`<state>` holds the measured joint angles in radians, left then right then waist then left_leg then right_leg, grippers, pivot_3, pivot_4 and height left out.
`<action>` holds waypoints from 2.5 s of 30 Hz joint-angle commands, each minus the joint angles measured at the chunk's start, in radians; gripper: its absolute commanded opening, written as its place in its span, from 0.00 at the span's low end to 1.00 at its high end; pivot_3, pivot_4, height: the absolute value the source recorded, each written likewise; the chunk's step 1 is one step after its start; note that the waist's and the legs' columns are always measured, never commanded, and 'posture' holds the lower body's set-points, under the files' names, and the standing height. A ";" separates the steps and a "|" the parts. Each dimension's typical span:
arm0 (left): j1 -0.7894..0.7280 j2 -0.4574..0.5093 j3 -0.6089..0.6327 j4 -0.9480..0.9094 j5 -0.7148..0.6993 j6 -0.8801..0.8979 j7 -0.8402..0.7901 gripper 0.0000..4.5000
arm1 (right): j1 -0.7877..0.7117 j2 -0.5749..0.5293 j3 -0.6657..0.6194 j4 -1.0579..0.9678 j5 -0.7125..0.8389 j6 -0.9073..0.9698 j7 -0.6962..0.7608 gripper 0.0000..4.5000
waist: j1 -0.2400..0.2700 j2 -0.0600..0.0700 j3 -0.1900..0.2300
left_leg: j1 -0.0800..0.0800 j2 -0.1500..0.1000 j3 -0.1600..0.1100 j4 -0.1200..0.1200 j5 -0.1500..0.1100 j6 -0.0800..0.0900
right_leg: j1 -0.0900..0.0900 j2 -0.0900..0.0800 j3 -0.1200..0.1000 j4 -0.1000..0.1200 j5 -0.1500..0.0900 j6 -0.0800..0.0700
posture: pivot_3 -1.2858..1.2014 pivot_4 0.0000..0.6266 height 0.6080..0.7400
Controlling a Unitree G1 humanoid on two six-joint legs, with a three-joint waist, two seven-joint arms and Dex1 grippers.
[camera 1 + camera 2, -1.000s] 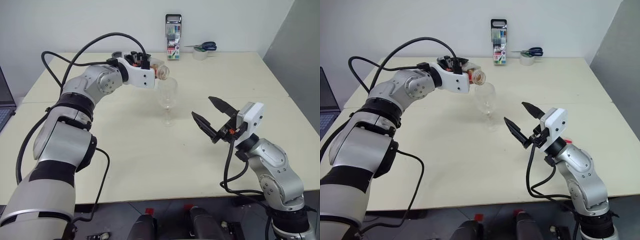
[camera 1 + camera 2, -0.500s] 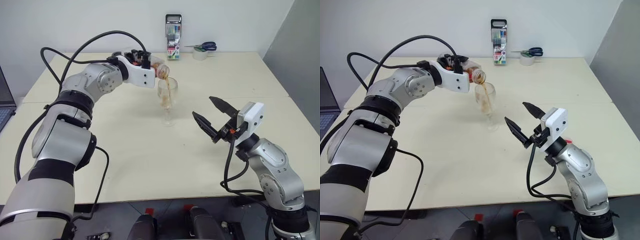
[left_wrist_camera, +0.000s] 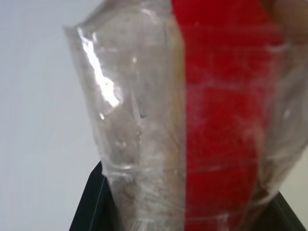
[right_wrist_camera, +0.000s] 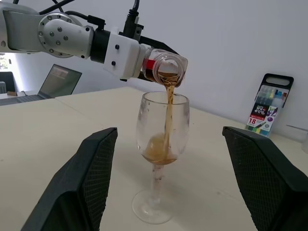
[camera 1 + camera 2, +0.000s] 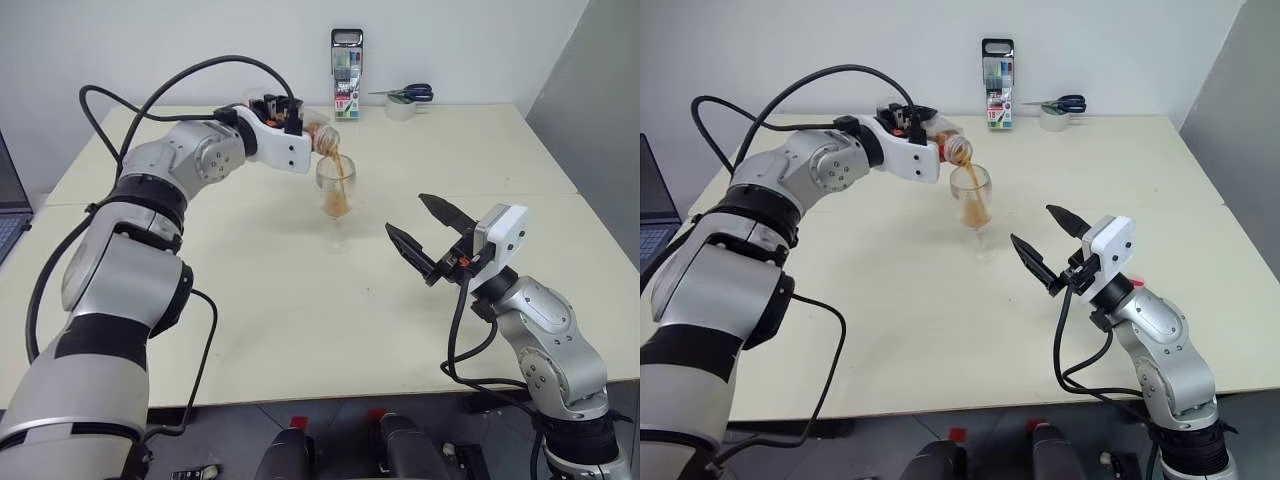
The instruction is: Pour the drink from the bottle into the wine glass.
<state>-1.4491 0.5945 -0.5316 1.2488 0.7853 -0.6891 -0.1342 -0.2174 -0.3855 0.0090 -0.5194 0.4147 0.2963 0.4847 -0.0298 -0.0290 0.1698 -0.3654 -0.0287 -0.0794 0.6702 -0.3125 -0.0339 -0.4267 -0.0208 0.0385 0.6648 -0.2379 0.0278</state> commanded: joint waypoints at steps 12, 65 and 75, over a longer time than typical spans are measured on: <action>-0.073 0.008 -0.031 0.009 0.034 0.001 0.065 0.37 | -0.017 0.000 -0.034 -0.013 0.006 -0.012 -0.004 0.83 | 0.000 0.000 0.000 | 0.000 0.000 0.000 0.001 0.000 0.000 | 0.000 0.000 0.000 0.000 0.000 0.000 | 0.52 0.24 1.00; 0.279 -0.103 0.670 -0.326 -0.755 0.570 -0.135 0.37 | -0.032 -0.127 -0.052 -0.087 0.146 0.120 0.146 0.83 | -0.007 0.001 -0.001 | 0.002 0.003 -0.003 0.009 -0.002 0.003 | 0.000 0.000 0.003 0.011 0.000 0.000 | 0.52 0.24 1.00; 0.685 -0.195 0.801 -0.638 -0.938 0.683 -0.126 0.37 | 0.105 -0.209 -0.038 -0.149 0.202 0.103 0.265 0.83 | 0.012 -0.005 -0.001 | 0.001 0.002 -0.006 0.011 -0.002 0.003 | 0.001 -0.002 0.000 0.012 0.000 0.000 | 0.52 0.24 1.00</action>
<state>-0.7449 0.3903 0.2514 0.7076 -0.1210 0.0134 -0.2527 -0.1161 -0.5850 -0.0184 -0.6304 0.6072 0.4232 0.7334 -0.0178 -0.0344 0.1687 -0.3643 -0.0266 -0.0863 0.6816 -0.3140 -0.0313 -0.4257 -0.0231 0.0385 0.6766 -0.2380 0.0278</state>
